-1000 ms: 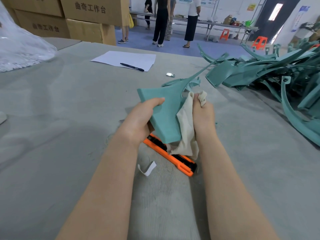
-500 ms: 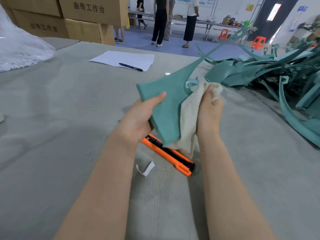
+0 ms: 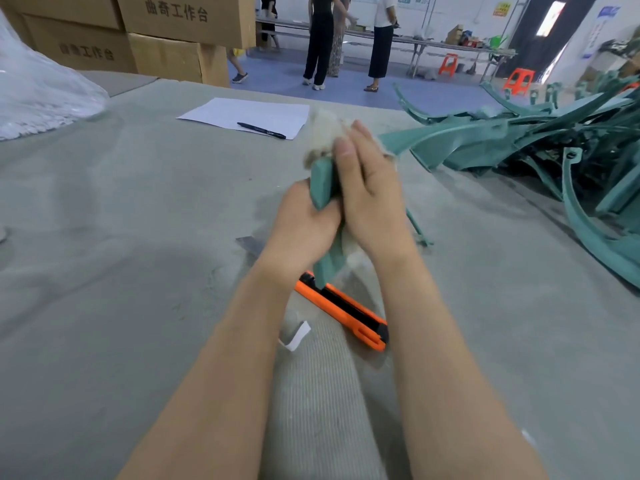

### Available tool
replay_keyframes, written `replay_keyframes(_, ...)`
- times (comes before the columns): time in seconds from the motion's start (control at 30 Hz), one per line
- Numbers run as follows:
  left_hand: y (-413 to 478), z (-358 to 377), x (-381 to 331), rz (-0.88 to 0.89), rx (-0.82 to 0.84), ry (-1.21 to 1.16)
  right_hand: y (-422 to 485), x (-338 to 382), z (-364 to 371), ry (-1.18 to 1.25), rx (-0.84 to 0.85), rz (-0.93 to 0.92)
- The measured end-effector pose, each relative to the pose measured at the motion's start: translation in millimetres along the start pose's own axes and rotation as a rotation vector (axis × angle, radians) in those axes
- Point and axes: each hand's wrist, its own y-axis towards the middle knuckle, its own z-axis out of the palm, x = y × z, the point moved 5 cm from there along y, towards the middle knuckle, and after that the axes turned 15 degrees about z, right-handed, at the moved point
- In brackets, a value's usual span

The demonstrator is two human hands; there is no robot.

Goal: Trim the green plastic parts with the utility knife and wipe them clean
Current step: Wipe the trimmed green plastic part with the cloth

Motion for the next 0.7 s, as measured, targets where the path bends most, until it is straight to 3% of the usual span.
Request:
replay_keyframes(0.07, 2, -3, 1, -0.015, -0.025, -0.045, -8, 2, -10, 0.069, -0.109, -0.055)
replay_keyframes(0.23, 1, 0, 1, -0.002, 0.069, 0.075, -20, -3, -30, -0.041, -0.149, 0.145)
replay_keyframes(0.43, 6, -14, -2, -0.026, -0.045, -0.013, -61, 49, -2, 0.301, 0.042, -0.152)
replay_keyframes(0.53, 4, -15, -1, -0.047, -0.028, 0.004, -46, 36, -11, 0.168, -0.051, -0.121)
replay_keyframes(0.7, 3, -18, -8, 0.015, 0.071, 0.115, -1, -20, -30, -0.237, -0.176, 0.238)
